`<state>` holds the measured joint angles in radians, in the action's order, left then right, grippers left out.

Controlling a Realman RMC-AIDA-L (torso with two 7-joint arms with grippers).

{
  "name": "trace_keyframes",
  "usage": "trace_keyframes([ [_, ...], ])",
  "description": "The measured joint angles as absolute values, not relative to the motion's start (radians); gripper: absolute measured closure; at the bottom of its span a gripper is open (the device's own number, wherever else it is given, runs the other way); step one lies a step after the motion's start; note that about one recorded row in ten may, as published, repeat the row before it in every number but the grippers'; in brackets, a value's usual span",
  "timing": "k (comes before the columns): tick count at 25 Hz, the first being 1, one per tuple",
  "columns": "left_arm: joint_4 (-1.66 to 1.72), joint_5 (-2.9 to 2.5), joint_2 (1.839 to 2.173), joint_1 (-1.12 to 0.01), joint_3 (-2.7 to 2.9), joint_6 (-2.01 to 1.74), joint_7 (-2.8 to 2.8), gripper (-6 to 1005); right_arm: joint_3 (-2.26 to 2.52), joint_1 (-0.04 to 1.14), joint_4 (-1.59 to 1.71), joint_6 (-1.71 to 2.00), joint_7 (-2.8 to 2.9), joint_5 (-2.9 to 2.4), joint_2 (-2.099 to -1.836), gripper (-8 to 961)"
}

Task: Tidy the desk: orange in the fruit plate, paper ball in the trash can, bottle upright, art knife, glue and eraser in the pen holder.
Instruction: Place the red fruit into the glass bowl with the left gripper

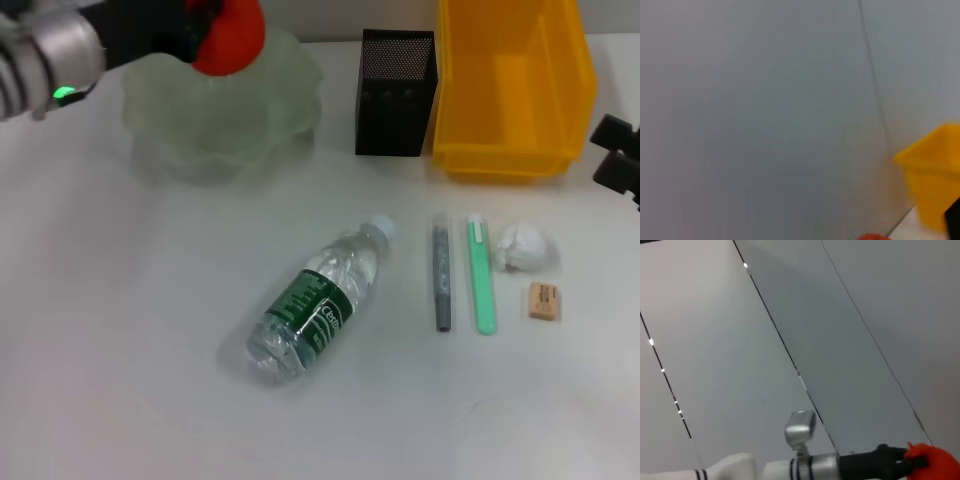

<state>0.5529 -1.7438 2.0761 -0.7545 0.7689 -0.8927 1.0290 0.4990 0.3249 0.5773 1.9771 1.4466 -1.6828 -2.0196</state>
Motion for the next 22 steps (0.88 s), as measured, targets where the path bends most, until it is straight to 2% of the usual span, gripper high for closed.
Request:
trace_keyframes([
  [4, 0.432, -1.684, 2.079, -0.823, 0.770, -0.771, 0.845, 896, 0.499, 0.316, 0.651, 1.989, 1.519, -1.726, -2.019, 224],
  [8, 0.420, -1.635, 2.079, -0.825, 0.789, -0.766, 0.793, 909, 0.496, 0.316, 0.854, 1.976, 1.728, -1.792, -2.026, 225],
  [9, 0.421, -1.627, 2.079, -0.823, 0.796, -0.767, 0.792, 912, 0.496, 0.315, 0.900, 1.968, 1.775, -1.799, -2.031, 225],
  [10, 0.423, -1.620, 2.079, -0.820, 0.811, -0.766, 0.792, 915, 0.498, 0.316, 1.035, 1.933, 1.903, -1.827, -2.048, 225],
  [11, 0.425, -1.615, 2.079, -0.818, 0.825, -0.763, 0.792, 917, 0.498, 0.316, 1.035, 1.933, 1.903, -1.827, -2.048, 225],
  [15, 0.425, -1.613, 2.080, -0.815, 0.869, -0.742, 0.792, 927, 0.517, 0.337, 1.316, 1.865, 2.166, -1.966, -2.083, 226],
  [17, 0.425, -1.612, 2.080, -0.813, 0.881, -0.734, 0.795, 868, 0.545, 0.363, 1.399, 1.848, 2.309, -2.043, -2.081, 226],
  [22, 0.425, -1.598, 2.080, -0.805, 0.884, -0.733, 0.797, 722, 0.651, 0.487, 1.443, 1.840, 2.574, -2.283, -2.047, 227],
])
